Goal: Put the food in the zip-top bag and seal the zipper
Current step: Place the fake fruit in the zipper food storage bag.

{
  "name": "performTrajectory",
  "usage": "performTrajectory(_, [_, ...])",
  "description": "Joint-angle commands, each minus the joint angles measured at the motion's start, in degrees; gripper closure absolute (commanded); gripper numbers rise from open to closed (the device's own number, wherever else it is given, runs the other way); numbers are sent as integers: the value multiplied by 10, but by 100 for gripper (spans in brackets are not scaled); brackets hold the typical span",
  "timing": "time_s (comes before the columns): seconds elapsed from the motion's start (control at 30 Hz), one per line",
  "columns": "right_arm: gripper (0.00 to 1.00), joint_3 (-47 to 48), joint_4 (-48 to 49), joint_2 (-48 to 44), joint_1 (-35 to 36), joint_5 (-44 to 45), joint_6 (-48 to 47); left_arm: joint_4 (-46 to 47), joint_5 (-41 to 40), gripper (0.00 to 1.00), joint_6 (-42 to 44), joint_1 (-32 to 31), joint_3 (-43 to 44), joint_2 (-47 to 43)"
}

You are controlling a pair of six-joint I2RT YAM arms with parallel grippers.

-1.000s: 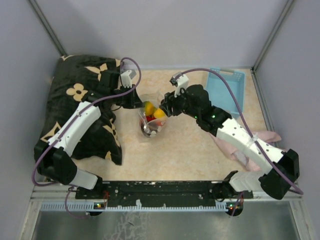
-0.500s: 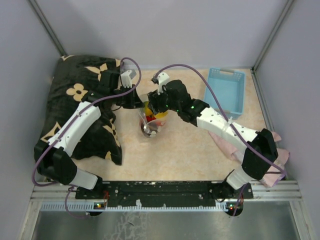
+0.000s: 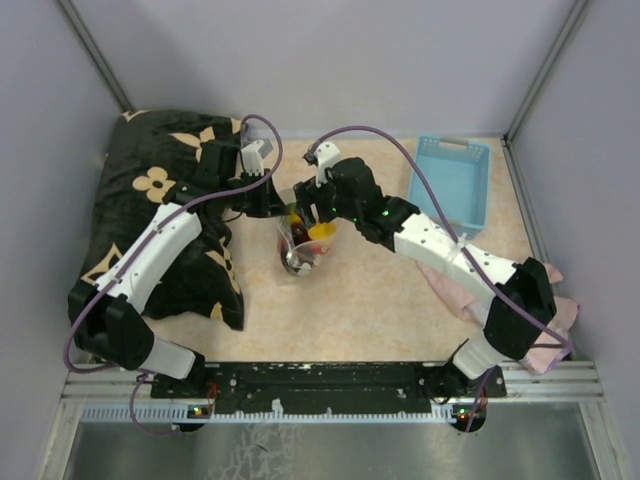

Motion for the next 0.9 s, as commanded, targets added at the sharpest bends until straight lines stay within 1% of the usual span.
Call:
performTrajectory(0.0, [31, 14, -30, -52, 3, 62, -5, 15, 10, 100, -1, 2, -2, -19])
performTrajectory(0.1, [33, 4, -49, -71, 3, 101, -8, 14, 10, 100, -1, 2, -2, -19])
performTrajectory(0.23, [36, -14, -53, -93, 3, 118, -10, 14, 9, 100, -1, 2, -2, -19])
performTrajectory(0.37, [39, -28, -61, -89, 2, 142, -6, 14, 8, 100, 0, 1, -2, -18])
performTrajectory(0.57, [50, -43, -47, -57, 2, 146, 2, 14, 8, 100, -1, 2, -2, -19])
performTrajectory(0.6, [53, -41, -48, -49, 2, 149, 2, 14, 8, 100, -1, 1, -2, -20])
performTrajectory(0.63, [59, -38, -53, -42, 1, 151, 2, 14, 8, 100, -1, 1, -2, -20])
performTrajectory(0.67, [66, -33, -57, -36, 1, 155, 1, 14, 8, 100, -1, 1, -2, -20])
performTrajectory(0.73, [76, -20, -67, -32, 2, 166, -4, 14, 8, 100, -2, 2, -2, -20])
performTrajectory(0.83, [99, 7, -73, -37, 1, 176, -23, 14, 9, 100, -2, 1, -2, -24])
performTrajectory(0.87, [100, 21, -78, -36, 2, 178, -32, 14, 9, 100, -2, 1, -1, -25])
